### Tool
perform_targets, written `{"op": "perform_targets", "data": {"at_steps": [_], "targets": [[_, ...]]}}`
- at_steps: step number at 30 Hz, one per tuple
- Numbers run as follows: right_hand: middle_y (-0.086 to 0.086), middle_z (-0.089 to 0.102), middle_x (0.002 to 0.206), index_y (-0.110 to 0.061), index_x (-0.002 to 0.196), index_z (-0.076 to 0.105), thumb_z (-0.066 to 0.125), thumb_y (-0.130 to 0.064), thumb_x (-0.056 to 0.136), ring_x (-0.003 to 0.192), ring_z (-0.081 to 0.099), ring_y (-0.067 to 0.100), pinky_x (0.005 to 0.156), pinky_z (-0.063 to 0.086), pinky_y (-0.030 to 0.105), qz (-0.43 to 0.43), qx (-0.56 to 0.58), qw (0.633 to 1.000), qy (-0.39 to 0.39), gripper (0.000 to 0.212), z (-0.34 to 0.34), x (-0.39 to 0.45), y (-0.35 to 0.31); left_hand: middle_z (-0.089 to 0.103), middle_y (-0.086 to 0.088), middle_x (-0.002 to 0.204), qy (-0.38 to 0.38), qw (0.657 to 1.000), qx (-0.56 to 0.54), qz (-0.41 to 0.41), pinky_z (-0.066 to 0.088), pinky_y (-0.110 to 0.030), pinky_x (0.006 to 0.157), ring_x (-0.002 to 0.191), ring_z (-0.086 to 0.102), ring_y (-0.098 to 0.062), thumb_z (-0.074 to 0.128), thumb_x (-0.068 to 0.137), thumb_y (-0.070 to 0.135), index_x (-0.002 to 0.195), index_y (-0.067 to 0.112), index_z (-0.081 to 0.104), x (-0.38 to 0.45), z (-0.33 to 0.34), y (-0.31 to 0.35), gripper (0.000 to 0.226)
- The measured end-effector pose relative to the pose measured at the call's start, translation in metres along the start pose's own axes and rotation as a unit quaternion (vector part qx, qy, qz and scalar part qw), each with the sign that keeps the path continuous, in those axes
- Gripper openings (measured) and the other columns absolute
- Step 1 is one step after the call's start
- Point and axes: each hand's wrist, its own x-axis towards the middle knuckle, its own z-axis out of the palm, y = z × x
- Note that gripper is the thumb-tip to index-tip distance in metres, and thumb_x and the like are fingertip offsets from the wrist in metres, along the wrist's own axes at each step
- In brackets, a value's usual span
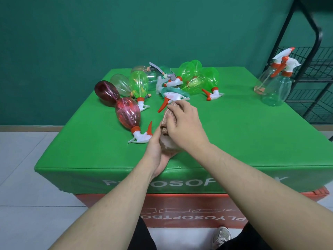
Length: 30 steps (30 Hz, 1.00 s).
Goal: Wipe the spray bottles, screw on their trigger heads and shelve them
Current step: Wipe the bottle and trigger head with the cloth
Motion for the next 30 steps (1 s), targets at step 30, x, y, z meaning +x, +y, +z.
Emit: {"op": "perform_targets", "data": {"at_steps": [30], "targets": [[0.005, 0.033, 0.161, -0.018, 0.148, 0.047, 0.045, -0.026, 0.102, 0.155, 0.014, 0.024, 0.122, 0.023, 0.053, -0.160, -0.018, 0.987, 0.008, 0.047, 0.004, -0.077, 0.015, 0.074, -0.016, 0.120, -0.024, 0.999, -0.031, -0.014, 0.061, -0.033, 0.091, 0.109, 0.073, -0.025, 0.038, 0.104, 0.058, 0.115, 0.010, 0.075, -0.013, 0.006, 0.002, 0.061]]}}
